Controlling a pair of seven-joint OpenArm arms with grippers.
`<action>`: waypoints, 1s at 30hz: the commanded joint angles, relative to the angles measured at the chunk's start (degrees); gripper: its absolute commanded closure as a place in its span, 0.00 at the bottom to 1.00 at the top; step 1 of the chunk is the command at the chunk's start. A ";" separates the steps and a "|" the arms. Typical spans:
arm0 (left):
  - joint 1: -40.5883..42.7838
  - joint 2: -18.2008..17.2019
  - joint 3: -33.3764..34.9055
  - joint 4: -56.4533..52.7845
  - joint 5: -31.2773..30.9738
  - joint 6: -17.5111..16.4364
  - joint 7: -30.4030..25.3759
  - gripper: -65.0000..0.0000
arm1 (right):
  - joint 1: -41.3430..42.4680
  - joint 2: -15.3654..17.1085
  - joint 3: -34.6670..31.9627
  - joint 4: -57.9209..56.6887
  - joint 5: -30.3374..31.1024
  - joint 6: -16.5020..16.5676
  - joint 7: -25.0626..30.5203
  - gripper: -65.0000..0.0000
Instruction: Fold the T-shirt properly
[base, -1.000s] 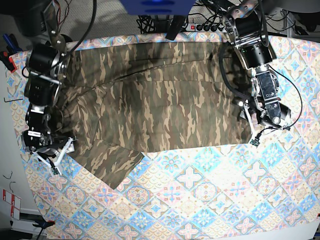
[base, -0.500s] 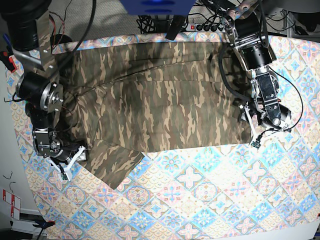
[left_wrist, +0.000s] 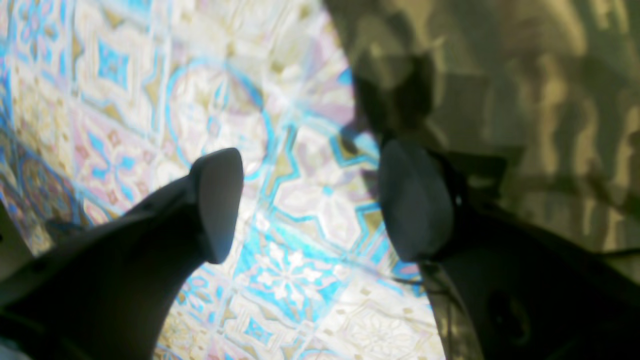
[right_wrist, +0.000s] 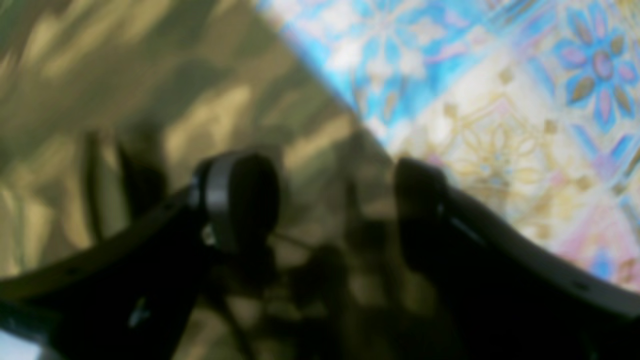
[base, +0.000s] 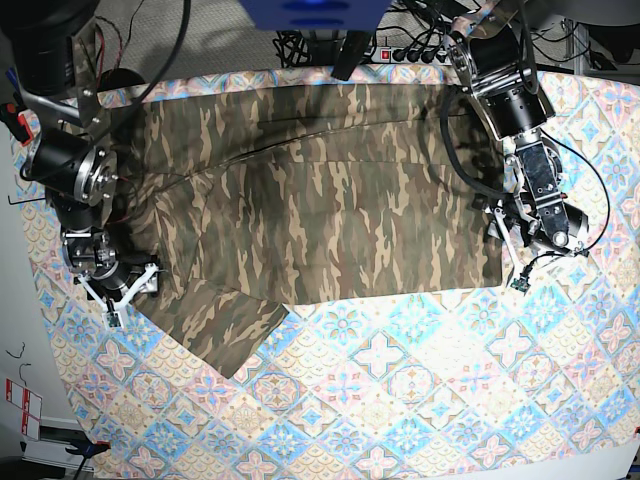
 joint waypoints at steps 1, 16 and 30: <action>-1.24 -0.48 0.11 1.21 -0.27 0.32 -0.45 0.31 | 2.11 0.73 0.18 0.20 -0.58 0.22 -0.52 0.36; -2.21 -1.45 -3.32 0.95 0.35 0.32 -9.59 0.31 | -1.67 -1.82 -3.07 -1.56 -0.76 3.21 -2.63 0.36; -5.20 -1.45 -4.37 -5.38 0.35 0.32 -11.62 0.31 | -1.67 -4.28 -5.71 -1.03 -0.41 3.56 -4.30 0.64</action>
